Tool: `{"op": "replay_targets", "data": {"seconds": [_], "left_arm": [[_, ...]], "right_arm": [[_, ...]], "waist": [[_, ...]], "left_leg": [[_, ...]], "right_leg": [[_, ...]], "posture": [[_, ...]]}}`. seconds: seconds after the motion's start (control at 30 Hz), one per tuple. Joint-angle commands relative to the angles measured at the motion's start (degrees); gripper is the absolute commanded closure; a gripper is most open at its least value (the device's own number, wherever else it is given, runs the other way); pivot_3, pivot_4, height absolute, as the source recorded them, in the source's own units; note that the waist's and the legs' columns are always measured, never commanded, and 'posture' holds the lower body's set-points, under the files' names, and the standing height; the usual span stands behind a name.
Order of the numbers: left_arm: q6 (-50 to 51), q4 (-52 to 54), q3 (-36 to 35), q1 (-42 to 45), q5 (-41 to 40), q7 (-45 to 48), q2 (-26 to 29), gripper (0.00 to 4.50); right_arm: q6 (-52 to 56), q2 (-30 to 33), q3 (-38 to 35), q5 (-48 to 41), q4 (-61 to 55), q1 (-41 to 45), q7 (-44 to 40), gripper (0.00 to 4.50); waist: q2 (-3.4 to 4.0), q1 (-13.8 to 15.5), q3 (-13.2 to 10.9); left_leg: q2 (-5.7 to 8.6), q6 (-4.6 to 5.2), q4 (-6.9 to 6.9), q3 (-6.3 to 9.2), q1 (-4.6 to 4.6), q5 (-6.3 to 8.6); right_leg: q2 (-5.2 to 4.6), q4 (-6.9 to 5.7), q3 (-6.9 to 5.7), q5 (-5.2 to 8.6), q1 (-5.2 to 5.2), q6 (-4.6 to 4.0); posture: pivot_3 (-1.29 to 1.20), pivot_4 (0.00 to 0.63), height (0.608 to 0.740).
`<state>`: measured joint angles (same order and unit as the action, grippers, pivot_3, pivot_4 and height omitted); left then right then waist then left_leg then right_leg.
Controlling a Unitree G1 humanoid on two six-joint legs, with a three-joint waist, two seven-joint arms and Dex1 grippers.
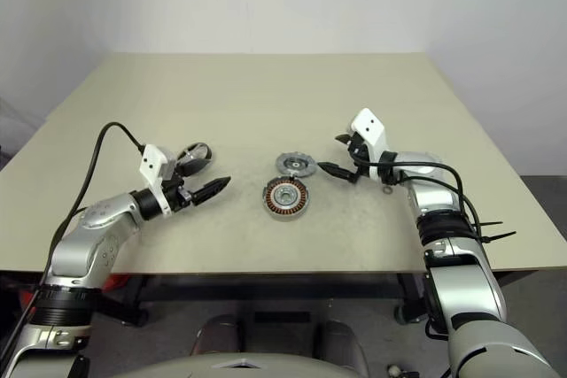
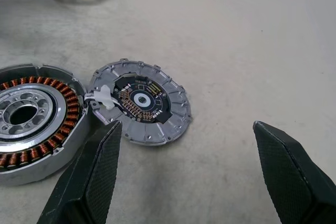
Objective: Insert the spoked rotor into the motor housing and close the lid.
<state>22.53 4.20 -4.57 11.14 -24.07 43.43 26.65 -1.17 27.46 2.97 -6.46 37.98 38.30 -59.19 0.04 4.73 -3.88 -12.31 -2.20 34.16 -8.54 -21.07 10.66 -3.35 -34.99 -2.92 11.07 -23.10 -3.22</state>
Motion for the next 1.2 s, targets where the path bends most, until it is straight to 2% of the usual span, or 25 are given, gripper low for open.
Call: {"op": "replay_targets", "data": {"seconds": [0.03,0.73,0.97,1.2], "left_arm": [[-0.46,0.85,-0.56,1.36,-0.75,0.72,0.44,0.34],[0.75,2.46,-0.13,0.03,-3.0,2.62,-0.46,0.34],[0.3,1.14,0.33,0.43,-1.62,2.66,0.0,0.34],[0.1,0.47,0.34,0.68,-1.11,2.97,0.37,0.34]], "right_arm": [[0.03,0.95,-0.73,-0.23,-1.21,0.91,0.16,0.0],[0.39,2.78,-0.91,0.65,-0.28,1.47,-0.09,0.0],[-0.64,7.11,-0.66,3.96,4.37,1.57,2.48,0.0],[0.19,11.73,-1.74,4.42,9.72,1.2,1.49,0.0]], "waist": [[0.0,-0.01,0.0],[0.0,0.15,0.0],[0.0,0.53,0.0],[0.03,0.73,0.02]], "left_leg": [[0.0,0.0,0.0,0.0,0.01,0.0],[0.0,0.0,0.0,0.0,0.0,0.0],[0.01,0.0,0.02,0.0,0.0,0.0],[0.01,0.0,0.02,-0.01,0.0,0.0]], "right_leg": [[0.0,0.0,0.0,0.0,0.0,0.0],[0.0,0.0,0.0,0.0,0.0,0.0],[0.0,0.0,0.0,0.0,0.01,0.0],[0.0,0.0,0.0,0.0,0.01,0.0]], "posture": [[0.0,0.0,0.74],[0.0,0.0,0.74],[0.0,0.0,0.74],[0.0,0.0,0.74]]}}
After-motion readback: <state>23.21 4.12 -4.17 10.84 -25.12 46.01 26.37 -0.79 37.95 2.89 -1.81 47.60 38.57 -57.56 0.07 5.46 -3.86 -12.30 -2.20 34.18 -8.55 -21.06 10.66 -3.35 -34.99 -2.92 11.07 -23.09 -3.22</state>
